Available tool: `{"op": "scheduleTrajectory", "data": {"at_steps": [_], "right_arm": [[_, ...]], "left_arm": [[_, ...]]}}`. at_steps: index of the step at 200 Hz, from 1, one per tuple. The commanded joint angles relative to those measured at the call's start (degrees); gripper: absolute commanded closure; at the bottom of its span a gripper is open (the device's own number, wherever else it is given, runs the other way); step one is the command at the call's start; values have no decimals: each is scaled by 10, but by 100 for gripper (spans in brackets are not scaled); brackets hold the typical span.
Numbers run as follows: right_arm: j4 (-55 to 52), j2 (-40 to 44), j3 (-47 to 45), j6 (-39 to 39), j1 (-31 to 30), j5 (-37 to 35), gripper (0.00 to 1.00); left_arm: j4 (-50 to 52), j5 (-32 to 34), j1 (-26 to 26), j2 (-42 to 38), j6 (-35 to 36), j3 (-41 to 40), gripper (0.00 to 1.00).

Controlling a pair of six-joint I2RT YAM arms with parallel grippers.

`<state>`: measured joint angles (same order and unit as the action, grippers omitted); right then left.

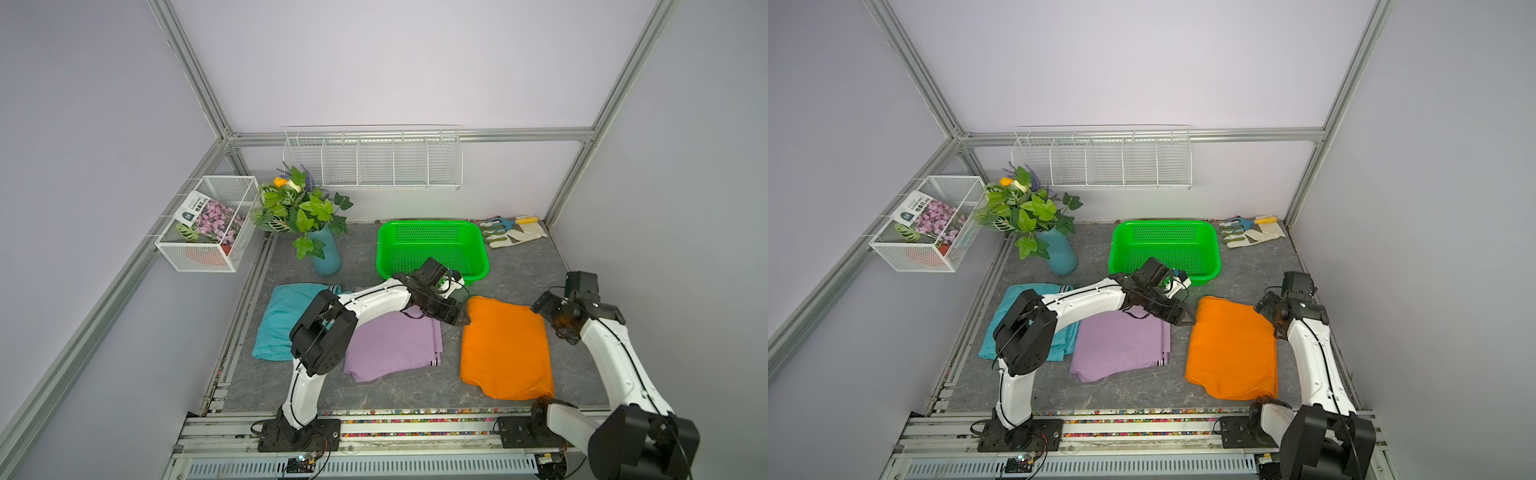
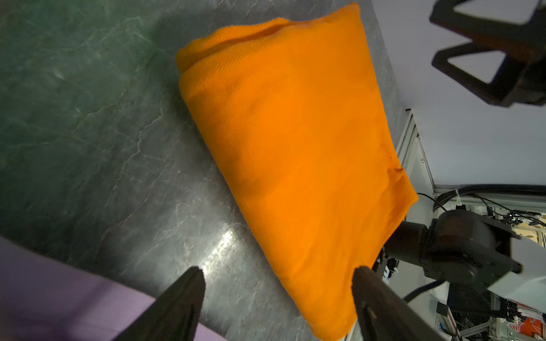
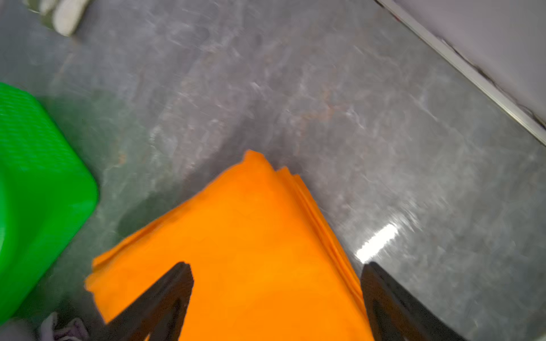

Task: Put the folded long pants in the basket
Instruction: Pick up the long pant at the center of the board.

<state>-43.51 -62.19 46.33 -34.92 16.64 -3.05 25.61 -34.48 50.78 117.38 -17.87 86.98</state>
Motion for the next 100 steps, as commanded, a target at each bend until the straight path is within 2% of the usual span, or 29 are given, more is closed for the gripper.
{"op": "scheduleTrajectory", "data": {"at_steps": [1,40,62,100], "right_arm": [[-47,47,-43,19,61,80,6],[-21,57,-80,34,136,157,2],[-12,27,-74,48,152,157,2],[3,-4,-58,73,173,178,2]], "left_arm": [[37,2,5,19,5,34,17],[52,40,15,60,-9,74,17],[79,69,16,84,-16,97,17],[85,75,30,112,-19,123,17]]}}
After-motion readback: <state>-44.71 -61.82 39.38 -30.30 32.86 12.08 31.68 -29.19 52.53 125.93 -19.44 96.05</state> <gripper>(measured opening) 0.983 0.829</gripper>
